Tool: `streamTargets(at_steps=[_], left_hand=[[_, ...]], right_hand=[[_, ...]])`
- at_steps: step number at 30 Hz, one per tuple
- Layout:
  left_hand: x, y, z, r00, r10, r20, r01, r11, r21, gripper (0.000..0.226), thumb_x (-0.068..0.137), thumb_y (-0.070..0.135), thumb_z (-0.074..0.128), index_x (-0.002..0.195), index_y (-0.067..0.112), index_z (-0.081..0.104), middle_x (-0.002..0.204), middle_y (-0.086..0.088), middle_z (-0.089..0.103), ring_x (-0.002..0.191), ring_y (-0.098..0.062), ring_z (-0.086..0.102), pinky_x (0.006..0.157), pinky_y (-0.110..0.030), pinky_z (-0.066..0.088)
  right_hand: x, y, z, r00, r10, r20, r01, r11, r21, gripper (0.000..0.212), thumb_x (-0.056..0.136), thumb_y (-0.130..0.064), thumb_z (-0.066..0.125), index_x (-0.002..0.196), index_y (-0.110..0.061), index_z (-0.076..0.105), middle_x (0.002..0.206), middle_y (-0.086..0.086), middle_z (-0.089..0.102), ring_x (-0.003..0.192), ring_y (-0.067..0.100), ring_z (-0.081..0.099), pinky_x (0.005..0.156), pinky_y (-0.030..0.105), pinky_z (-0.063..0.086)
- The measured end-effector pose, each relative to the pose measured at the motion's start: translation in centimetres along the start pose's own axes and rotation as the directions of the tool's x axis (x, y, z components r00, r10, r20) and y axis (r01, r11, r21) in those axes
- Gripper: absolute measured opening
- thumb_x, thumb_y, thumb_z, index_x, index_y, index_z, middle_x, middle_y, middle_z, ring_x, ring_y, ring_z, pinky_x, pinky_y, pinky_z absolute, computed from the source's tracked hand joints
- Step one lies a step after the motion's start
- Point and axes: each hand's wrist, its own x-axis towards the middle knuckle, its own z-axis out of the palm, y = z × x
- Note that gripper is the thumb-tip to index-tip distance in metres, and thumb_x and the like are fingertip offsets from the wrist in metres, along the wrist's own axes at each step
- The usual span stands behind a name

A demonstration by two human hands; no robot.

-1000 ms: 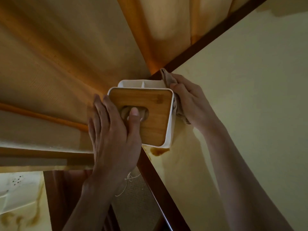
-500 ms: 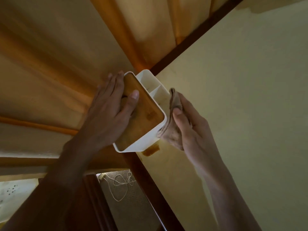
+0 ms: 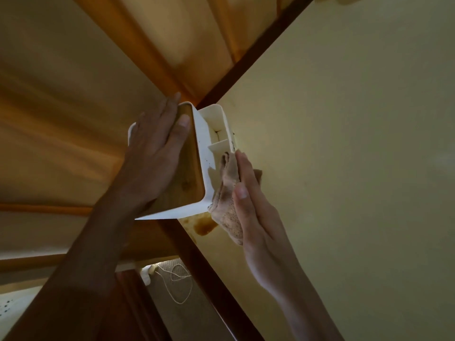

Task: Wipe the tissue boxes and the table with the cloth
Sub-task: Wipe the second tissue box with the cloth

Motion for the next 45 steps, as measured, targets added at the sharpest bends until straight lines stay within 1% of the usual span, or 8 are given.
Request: streamTargets(at_steps=[11, 22, 28, 32, 35, 39, 43, 45], left_hand=[[0.5, 0.2, 1.1, 0.988, 0.152, -0.038, -0.139, 0.962, 0.237, 0.061, 0.105, 0.046, 0.014, 0.162, 0.023, 0.012, 0.169, 0.006, 0.011, 0.153, -0.005, 0.001, 0.121, -0.027, -0.006], [0.8, -0.1, 1.2, 0.984, 0.175, -0.039, -0.159, 0.952, 0.262, 0.061, 0.106, 0.044, 0.012, 0.162, 0.02, 0.009, 0.17, 0.004, 0.009, 0.155, -0.007, 0.0, 0.122, -0.029, -0.008], [0.8, -0.2, 1.2, 0.986, 0.162, -0.036, -0.146, 0.95, 0.275, 0.064, 0.105, 0.049, 0.009, 0.163, 0.022, 0.006, 0.17, 0.006, 0.005, 0.154, -0.004, -0.005, 0.124, -0.031, -0.008], [0.8, -0.2, 1.3, 0.986, 0.162, -0.04, -0.146, 0.951, 0.272, 0.064, 0.104, 0.049, 0.01, 0.163, 0.022, 0.006, 0.17, 0.008, 0.004, 0.152, 0.0, -0.007, 0.122, -0.028, -0.01], [0.8, -0.2, 1.2, 0.985, 0.165, -0.048, -0.146, 0.953, 0.267, 0.065, 0.103, 0.049, 0.011, 0.163, 0.022, 0.008, 0.17, 0.008, 0.005, 0.153, -0.001, -0.006, 0.122, -0.027, -0.01], [0.9, -0.2, 1.3, 0.984, 0.168, -0.053, -0.149, 0.954, 0.26, 0.064, 0.104, 0.048, 0.013, 0.163, 0.023, 0.01, 0.17, 0.008, 0.007, 0.148, 0.006, -0.007, 0.122, -0.026, -0.009], [0.9, -0.2, 1.2, 0.985, 0.166, -0.049, -0.149, 0.959, 0.242, 0.064, 0.104, 0.047, 0.015, 0.163, 0.022, 0.011, 0.169, 0.007, 0.008, 0.154, -0.003, -0.003, 0.124, -0.029, -0.007], [1.0, -0.2, 1.2, 0.985, 0.165, -0.051, -0.149, 0.959, 0.24, 0.063, 0.104, 0.047, 0.015, 0.163, 0.022, 0.011, 0.169, 0.007, 0.009, 0.154, -0.003, -0.002, 0.123, -0.029, -0.007]], right_hand=[[8.8, -1.6, -0.7, 0.998, 0.054, 0.043, -0.052, 0.998, -0.038, 0.056, 0.106, -0.06, 0.023, 0.159, -0.05, 0.007, 0.17, -0.013, 0.013, 0.157, 0.021, 0.019, 0.117, 0.057, 0.038], [12.2, -3.6, -0.9, 0.997, 0.077, -0.009, -0.077, 0.967, -0.243, 0.051, 0.112, -0.046, 0.023, 0.162, -0.041, 0.015, 0.169, -0.013, 0.021, 0.155, 0.01, 0.02, 0.127, 0.047, 0.02], [3.8, -1.8, -0.3, 0.992, 0.066, 0.109, -0.071, 0.997, 0.043, 0.053, 0.109, -0.048, 0.03, 0.157, -0.055, 0.007, 0.156, -0.01, 0.033, 0.123, 0.007, 0.057, 0.085, 0.026, 0.057], [-0.5, -1.4, 0.3, 0.996, 0.043, 0.074, -0.042, 0.999, -0.014, 0.059, 0.106, -0.047, 0.032, 0.155, -0.06, 0.001, 0.154, -0.016, 0.041, 0.124, 0.001, 0.056, 0.099, 0.04, 0.056], [0.1, -0.7, 0.4, 0.998, 0.04, 0.04, -0.037, 0.998, -0.06, 0.055, 0.106, -0.054, 0.029, 0.152, -0.066, 0.0, 0.165, -0.032, 0.008, 0.157, 0.007, 0.013, 0.121, 0.063, 0.024], [5.2, -0.8, -0.1, 0.999, 0.032, 0.009, -0.031, 0.994, -0.106, 0.048, 0.105, -0.061, 0.028, 0.147, -0.069, 0.009, 0.167, -0.026, 0.01, 0.156, 0.009, 0.015, 0.123, 0.056, 0.028], [11.4, -3.2, -1.0, 0.997, 0.071, 0.013, -0.067, 0.978, -0.195, 0.051, 0.112, -0.043, 0.027, 0.161, -0.044, 0.012, 0.167, -0.016, 0.022, 0.149, 0.005, 0.028, 0.112, 0.018, 0.032], [13.2, -4.2, -1.1, 0.998, 0.052, 0.021, -0.046, 0.968, -0.248, 0.048, 0.113, -0.037, 0.027, 0.161, -0.037, 0.023, 0.165, -0.011, 0.032, 0.147, 0.008, 0.034, 0.114, 0.022, 0.028]])
